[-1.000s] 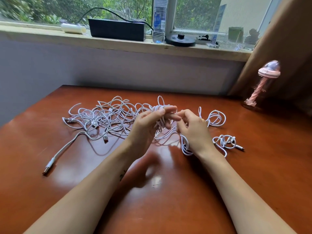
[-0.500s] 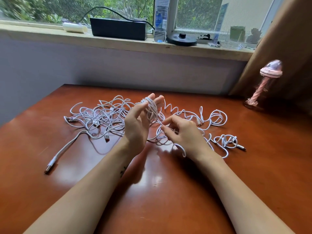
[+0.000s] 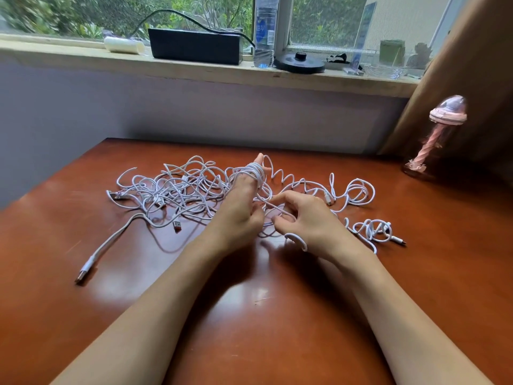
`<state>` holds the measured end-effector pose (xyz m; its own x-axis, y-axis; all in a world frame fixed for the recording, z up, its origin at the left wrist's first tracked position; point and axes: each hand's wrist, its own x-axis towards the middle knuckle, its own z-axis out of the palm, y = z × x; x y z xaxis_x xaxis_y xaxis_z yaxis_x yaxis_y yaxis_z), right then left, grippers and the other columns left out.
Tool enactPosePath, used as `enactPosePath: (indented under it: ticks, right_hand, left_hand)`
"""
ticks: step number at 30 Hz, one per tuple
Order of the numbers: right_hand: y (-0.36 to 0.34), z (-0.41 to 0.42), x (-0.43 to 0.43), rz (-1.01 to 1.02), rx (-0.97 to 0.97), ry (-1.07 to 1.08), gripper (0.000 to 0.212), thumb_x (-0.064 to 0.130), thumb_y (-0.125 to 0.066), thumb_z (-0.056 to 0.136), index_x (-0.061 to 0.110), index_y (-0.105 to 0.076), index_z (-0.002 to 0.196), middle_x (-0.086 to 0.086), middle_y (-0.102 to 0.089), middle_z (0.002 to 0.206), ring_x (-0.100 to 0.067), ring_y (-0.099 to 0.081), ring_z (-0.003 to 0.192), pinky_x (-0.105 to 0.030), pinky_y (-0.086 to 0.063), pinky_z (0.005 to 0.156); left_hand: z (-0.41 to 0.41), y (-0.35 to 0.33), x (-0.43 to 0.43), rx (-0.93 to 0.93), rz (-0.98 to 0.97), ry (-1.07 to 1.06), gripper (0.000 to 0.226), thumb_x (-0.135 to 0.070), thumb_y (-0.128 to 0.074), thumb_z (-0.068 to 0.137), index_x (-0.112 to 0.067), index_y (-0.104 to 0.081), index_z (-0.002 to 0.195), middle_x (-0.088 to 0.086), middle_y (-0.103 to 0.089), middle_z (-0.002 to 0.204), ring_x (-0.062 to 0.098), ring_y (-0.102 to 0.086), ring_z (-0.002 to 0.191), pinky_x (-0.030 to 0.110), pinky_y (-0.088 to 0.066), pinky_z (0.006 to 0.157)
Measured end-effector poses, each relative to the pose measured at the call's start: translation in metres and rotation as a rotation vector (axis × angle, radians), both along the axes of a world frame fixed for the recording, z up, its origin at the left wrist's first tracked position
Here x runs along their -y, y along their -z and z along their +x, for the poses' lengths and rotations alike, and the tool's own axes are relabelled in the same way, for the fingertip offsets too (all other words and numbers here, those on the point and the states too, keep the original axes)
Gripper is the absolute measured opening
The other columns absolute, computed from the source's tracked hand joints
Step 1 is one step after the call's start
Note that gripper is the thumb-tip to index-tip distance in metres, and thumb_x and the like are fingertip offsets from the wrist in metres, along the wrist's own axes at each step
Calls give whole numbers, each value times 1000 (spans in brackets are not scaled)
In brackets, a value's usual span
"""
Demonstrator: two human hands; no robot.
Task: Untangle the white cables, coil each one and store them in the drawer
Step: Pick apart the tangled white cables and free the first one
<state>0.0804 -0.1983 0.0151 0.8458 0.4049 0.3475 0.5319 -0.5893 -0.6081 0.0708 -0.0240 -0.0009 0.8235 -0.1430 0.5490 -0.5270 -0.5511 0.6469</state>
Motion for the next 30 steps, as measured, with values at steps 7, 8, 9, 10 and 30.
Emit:
enactPosePath:
  ticks: [7, 8, 9, 10, 30]
  right_hand:
    - [-13, 0, 10, -74, 212, 0, 20, 21, -74, 86, 32, -70, 102, 16, -61, 69, -1, -53, 67, -33, -50, 72]
    - [-14, -1, 11, -104, 222, 2, 21, 21, -75, 86, 32, -70, 103, 14, -62, 71, -3, -53, 68, -34, -50, 73]
    - [-14, -1, 12, -135, 230, 16, 22, 21, -75, 86, 33, -70, 104, 13, -63, 72, -7, -55, 71, -34, -51, 73]
    - [-15, -2, 12, -162, 244, 38, 23, 22, -75, 85, 33, -70, 104, 14, -63, 74, -9, -58, 75, -34, -51, 73]
    - [-19, 16, 45, 110, 40, 120, 12, 29, -72, 93, 20, -79, 96, 6, -75, 86, -12, -67, 85, -34, -53, 81]
  left_hand:
    - [9, 7, -6, 123, 308, -122, 17, -26, -56, 89, -10, -58, 94, 8, -63, 93, 31, -57, 86, 45, -49, 79]
    - [10, 6, -7, 139, 308, -120, 16, -28, -56, 90, -14, -51, 84, 7, -60, 84, 31, -54, 79, 43, -47, 72]
    - [10, 5, -8, 150, 302, -106, 19, -30, -56, 91, -16, -48, 81, 6, -60, 80, 31, -54, 76, 41, -46, 69]
    - [10, 3, -9, 163, 296, -91, 20, -32, -55, 92, -16, -49, 81, 5, -63, 81, 31, -56, 76, 39, -45, 69]
    - [3, -9, -16, -80, 146, -306, 75, -76, -40, 86, -8, -56, 58, 3, -58, 53, 27, -59, 58, 42, -52, 62]
